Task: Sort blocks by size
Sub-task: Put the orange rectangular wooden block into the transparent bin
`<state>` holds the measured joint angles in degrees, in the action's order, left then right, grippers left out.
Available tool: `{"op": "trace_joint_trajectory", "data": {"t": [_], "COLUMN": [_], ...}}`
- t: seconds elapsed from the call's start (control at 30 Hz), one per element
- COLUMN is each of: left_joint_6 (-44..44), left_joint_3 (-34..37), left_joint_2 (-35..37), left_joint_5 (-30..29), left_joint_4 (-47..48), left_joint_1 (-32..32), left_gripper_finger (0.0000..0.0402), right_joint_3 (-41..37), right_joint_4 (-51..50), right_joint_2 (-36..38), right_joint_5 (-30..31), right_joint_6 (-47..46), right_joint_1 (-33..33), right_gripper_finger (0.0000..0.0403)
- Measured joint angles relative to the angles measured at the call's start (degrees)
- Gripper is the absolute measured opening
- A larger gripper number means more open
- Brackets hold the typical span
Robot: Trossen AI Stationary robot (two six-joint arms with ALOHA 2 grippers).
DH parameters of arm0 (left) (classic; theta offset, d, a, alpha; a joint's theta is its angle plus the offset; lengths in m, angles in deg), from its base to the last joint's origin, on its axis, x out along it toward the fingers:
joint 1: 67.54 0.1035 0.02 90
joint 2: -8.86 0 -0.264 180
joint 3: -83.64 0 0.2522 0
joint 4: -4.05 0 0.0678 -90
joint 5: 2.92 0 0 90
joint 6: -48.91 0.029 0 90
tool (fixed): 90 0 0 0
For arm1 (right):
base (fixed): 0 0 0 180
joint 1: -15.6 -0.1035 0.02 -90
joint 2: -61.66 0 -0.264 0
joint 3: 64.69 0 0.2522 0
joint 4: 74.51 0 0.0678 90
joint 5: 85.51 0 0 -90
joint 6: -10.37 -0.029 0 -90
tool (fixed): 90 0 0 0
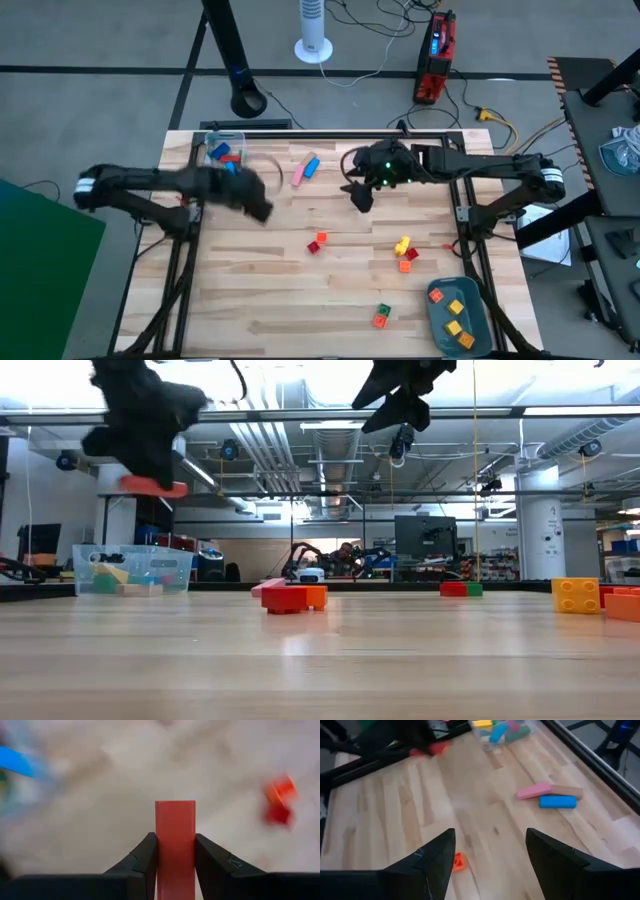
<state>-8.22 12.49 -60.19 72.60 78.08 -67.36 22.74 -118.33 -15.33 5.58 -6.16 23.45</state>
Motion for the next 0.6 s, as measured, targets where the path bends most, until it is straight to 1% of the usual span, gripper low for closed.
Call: {"op": "trace_joint_trajectory", "data": {"t": [0.03,0.17,0.27,0.33,0.4,0.47,0.53,0.6], "left_joint_6": [1.94,9.95,14.43,17.1,19.95,22.87,25.27,27.05], "left_joint_3": [0.0,-0.06,-0.64,-1.01,-1.05,-1.05,-1.05,-1.05], "left_joint_2": [1.14,4.54,5.02,4.46,3.1,1.56,-0.13,-1.58], "left_joint_5": [0.15,4.55,4.63,4.76,4.74,4.78,4.99,4.98], "left_joint_4": [0.54,3.63,3.7,3.04,2.49,2.49,2.47,2.39], "left_joint_1": [4.26,23.28,35.08,41.88,47.22,50.68,52.48,52.75], "left_gripper_finger": [0.0085,0.0085,0.0088,0.01,0.0118,0.0138,0.0157,0.0171], "right_joint_3": [0.0,0.0,0.0,0.0,0.0,0.0,0.0,0.0], "right_joint_4": [0.1,0.19,0.41,0.39,0.39,0.39,0.39,0.37], "right_joint_2": [0.0,-0.02,-0.02,-0.02,-0.02,-0.02,-0.02,-0.02], "right_joint_5": [-0.06,-0.08,-0.12,-0.17,-0.23,-0.21,-0.24,-0.22], "right_joint_6": [0.0,0.0,-0.38,-1.04,-1.47,-1.49,-1.9,-2.43], "right_joint_1": [0.73,3.32,4.72,5.47,5.95,6.28,6.45,6.51], "right_gripper_finger": [0.0228,0.0222,0.0219,0.0219,0.0219,0.0219,0.0219,0.0219]}}
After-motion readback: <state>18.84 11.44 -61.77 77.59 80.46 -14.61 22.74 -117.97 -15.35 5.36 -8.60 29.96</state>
